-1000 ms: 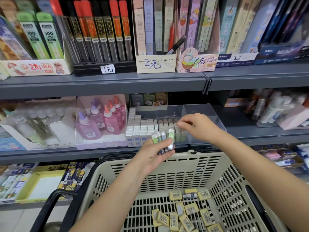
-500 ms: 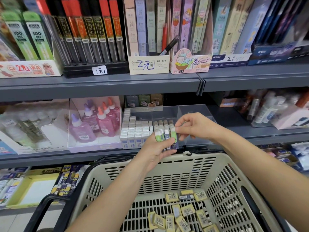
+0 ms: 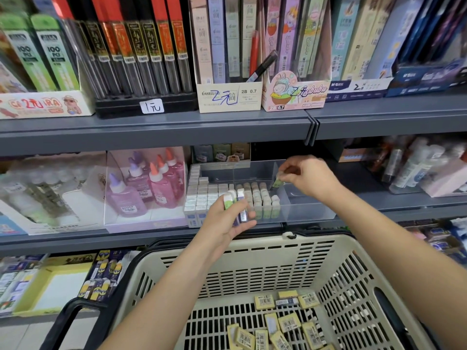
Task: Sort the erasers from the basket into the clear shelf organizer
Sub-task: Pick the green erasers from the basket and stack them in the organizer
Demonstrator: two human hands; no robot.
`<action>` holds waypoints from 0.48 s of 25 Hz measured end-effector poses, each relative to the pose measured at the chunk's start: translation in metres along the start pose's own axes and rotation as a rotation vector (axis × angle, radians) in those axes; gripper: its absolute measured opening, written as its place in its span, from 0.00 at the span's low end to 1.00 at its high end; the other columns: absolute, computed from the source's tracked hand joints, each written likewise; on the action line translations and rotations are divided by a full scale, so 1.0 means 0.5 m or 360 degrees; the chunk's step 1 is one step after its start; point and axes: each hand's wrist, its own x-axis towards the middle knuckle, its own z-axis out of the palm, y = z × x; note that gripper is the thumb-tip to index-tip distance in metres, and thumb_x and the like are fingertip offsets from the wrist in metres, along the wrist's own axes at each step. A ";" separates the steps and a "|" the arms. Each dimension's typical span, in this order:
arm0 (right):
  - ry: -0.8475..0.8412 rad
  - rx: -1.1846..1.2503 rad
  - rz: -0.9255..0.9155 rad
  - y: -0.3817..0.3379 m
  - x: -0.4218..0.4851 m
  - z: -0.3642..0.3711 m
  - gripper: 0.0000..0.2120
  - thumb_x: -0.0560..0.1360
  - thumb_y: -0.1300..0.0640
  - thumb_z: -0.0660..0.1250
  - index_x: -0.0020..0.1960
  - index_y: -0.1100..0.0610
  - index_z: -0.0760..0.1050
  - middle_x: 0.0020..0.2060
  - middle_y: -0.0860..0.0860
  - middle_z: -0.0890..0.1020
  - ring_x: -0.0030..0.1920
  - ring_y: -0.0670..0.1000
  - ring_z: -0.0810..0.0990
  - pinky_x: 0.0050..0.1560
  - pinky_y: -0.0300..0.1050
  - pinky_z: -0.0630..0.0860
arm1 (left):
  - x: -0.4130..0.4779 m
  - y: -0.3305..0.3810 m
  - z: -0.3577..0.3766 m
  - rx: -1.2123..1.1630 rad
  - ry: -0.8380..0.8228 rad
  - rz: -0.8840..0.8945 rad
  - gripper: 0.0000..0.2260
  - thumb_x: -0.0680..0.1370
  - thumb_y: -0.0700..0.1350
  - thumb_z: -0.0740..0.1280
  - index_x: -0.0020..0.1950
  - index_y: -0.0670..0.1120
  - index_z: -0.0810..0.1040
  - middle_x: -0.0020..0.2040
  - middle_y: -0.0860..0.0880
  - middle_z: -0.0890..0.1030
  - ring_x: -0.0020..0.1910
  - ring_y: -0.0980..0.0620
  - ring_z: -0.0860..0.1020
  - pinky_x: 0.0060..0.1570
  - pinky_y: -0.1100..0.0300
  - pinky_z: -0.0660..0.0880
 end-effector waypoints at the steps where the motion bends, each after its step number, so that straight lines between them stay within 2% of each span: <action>1: -0.0047 -0.0065 0.0014 0.001 0.001 0.012 0.04 0.71 0.52 0.71 0.46 0.49 0.80 0.37 0.44 0.80 0.45 0.48 0.80 0.50 0.42 0.76 | -0.001 0.001 -0.004 -0.0019 0.0012 -0.0004 0.03 0.76 0.39 0.67 0.49 0.43 0.74 0.33 0.50 0.82 0.37 0.53 0.82 0.36 0.60 0.79; 3: -0.0167 -0.0190 0.0033 0.003 0.001 0.030 0.04 0.72 0.49 0.70 0.46 0.46 0.79 0.39 0.44 0.81 0.48 0.50 0.79 0.53 0.47 0.77 | -0.004 0.002 -0.010 -0.0043 0.0045 -0.0021 0.03 0.76 0.39 0.67 0.48 0.43 0.75 0.35 0.49 0.83 0.37 0.52 0.82 0.35 0.60 0.79; 9: -0.0391 -0.0393 -0.0015 -0.003 -0.001 0.050 0.09 0.76 0.50 0.65 0.53 0.48 0.80 0.53 0.48 0.82 0.55 0.52 0.78 0.56 0.48 0.75 | -0.012 0.001 -0.005 -0.0035 0.0049 -0.0095 0.05 0.76 0.35 0.65 0.51 0.40 0.75 0.44 0.43 0.81 0.39 0.51 0.83 0.37 0.59 0.80; 12: -0.0323 -0.0466 -0.0084 -0.009 -0.013 0.037 0.11 0.78 0.51 0.62 0.57 0.49 0.79 0.56 0.49 0.81 0.58 0.54 0.77 0.57 0.49 0.74 | -0.019 -0.003 0.007 -0.0016 0.0018 -0.0086 0.04 0.76 0.34 0.65 0.48 0.41 0.76 0.45 0.43 0.83 0.40 0.51 0.83 0.38 0.59 0.80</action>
